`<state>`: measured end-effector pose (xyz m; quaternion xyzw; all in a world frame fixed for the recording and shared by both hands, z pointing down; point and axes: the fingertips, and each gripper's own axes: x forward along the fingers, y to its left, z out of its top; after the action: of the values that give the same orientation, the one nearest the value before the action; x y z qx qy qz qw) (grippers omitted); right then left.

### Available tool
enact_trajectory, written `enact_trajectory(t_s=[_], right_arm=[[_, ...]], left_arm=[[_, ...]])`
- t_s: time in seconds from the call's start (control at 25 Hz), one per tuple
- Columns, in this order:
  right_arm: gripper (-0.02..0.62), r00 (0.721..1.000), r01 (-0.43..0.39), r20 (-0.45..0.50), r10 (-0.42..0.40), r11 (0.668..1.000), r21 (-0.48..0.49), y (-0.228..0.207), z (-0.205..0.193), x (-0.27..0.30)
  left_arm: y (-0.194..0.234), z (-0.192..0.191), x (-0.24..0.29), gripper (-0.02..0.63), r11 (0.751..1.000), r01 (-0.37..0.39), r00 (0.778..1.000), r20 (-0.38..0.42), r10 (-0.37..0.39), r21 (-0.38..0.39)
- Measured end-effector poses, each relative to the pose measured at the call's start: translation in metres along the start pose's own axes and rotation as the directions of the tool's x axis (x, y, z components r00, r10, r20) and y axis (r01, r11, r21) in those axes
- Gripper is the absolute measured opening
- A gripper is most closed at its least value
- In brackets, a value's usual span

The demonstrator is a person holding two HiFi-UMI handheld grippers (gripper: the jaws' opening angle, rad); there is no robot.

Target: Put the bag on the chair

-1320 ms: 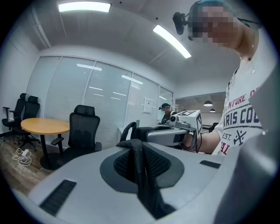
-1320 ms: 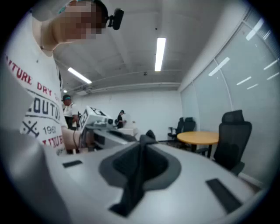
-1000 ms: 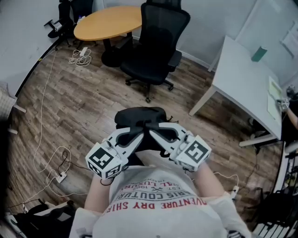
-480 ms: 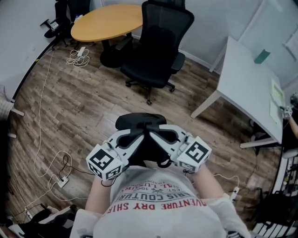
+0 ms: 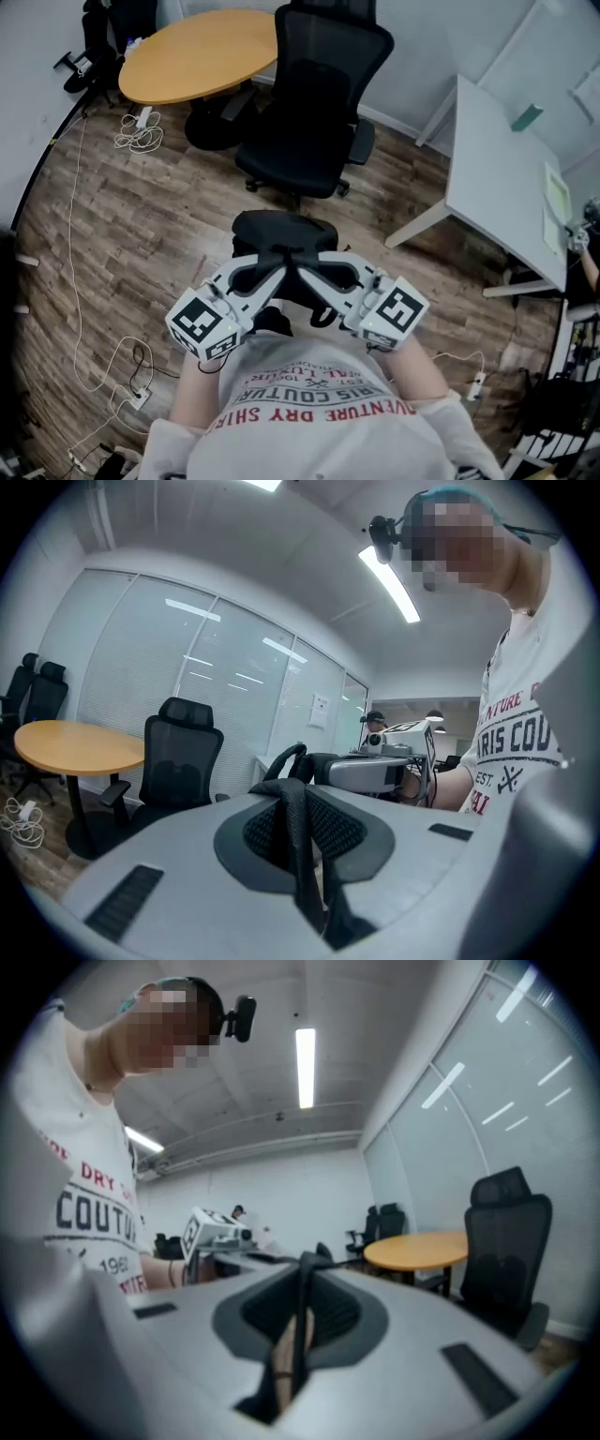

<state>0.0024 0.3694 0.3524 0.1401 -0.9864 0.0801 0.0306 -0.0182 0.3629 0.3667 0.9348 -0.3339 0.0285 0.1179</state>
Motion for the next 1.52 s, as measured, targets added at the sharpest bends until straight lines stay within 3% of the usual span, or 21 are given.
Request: enact_trajectory(t_s=[0.32, 0.52, 0.96, 1.24, 1.52], right_arm=[[0.048, 0.996, 0.081, 0.038, -0.081, 0.997, 0.011, -0.073, 0.03, 0.065], [0.048, 0.993, 0.101, 0.054, -0.102, 0.995, 0.021, -0.108, 0.04, 0.102], [0.048, 1.0, 0.01, 0.027, -0.012, 0.999, 0.052, -0.209, 0.036, 0.142], [0.048, 0.997, -0.073, 0.005, 0.073, 0.997, 0.01, -0.282, 0.049, 0.157], [0.048, 0.998, -0.05, -0.028, 0.05, 0.999, 0.007, -0.36, 0.048, 0.16]], left_arm=[[0.092, 0.037, 0.02, 0.058, 0.999, 0.042, 0.999, -0.018, -0.042, 0.031], [0.144, 0.051, 0.028, 0.058, 1.0, 0.014, 1.0, -0.013, -0.014, 0.005], [0.235, 0.056, 0.09, 0.058, 0.998, -0.048, 0.998, -0.032, 0.046, -0.046], [0.29, 0.075, 0.141, 0.058, 0.996, -0.082, 0.996, -0.046, 0.08, -0.048], [0.337, 0.079, 0.206, 0.058, 0.996, -0.073, 0.995, -0.068, 0.069, -0.048]])
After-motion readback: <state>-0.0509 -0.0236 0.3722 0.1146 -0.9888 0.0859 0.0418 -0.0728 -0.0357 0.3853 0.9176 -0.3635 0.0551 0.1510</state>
